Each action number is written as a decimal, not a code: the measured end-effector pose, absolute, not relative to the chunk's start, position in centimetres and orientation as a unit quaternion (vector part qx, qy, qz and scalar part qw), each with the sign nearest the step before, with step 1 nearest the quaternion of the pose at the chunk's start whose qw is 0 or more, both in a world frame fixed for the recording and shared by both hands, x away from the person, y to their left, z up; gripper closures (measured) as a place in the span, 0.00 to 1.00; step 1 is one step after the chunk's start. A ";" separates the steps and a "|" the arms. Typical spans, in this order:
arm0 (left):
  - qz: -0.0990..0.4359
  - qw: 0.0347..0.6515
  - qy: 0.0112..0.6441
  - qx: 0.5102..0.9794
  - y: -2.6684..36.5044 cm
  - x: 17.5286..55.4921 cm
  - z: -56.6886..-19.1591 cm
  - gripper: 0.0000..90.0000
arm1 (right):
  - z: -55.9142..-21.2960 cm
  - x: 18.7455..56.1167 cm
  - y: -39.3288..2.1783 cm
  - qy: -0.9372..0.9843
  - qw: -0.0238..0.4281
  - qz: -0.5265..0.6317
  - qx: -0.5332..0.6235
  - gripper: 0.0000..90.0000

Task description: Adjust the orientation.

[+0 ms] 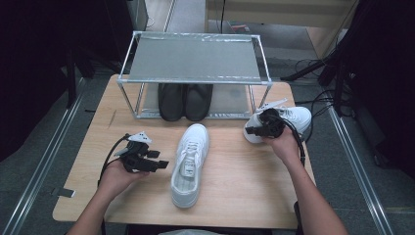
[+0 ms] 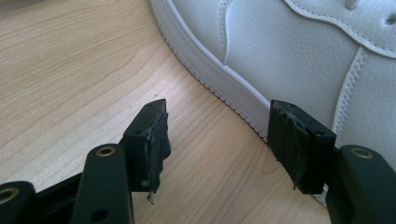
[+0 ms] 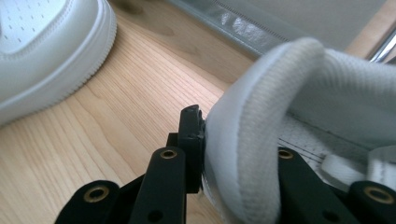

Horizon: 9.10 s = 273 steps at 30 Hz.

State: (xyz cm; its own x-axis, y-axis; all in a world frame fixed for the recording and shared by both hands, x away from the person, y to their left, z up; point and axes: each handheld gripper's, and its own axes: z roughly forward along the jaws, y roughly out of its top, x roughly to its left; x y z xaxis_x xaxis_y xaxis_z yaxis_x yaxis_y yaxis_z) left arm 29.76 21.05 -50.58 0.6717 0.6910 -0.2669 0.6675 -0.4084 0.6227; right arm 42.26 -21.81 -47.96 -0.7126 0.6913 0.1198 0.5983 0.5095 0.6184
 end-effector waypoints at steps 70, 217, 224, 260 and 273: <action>0.000 0.365 0.375 0.852 18.9 34.3 -50.1 0.44 | -48.7 28.8 -11.5 0.911 -0.008 0.325 0.256 0.84; 0.040 0.390 0.416 0.821 22.9 29.3 -50.0 0.43 | -49.1 40.2 -20.9 0.834 0.074 0.383 0.390 1.00; 0.038 0.391 0.411 0.823 22.5 29.3 -50.0 0.43 | -49.0 40.5 -20.5 0.838 0.071 0.379 0.386 1.00; 0.035 0.389 0.406 0.827 22.2 29.6 -50.1 0.43 | -48.8 39.9 -17.0 0.840 0.040 0.411 0.351 1.00; 0.013 0.397 0.379 0.836 21.3 30.4 -49.7 0.85 | -47.6 38.0 -17.3 0.835 0.063 0.416 0.355 1.00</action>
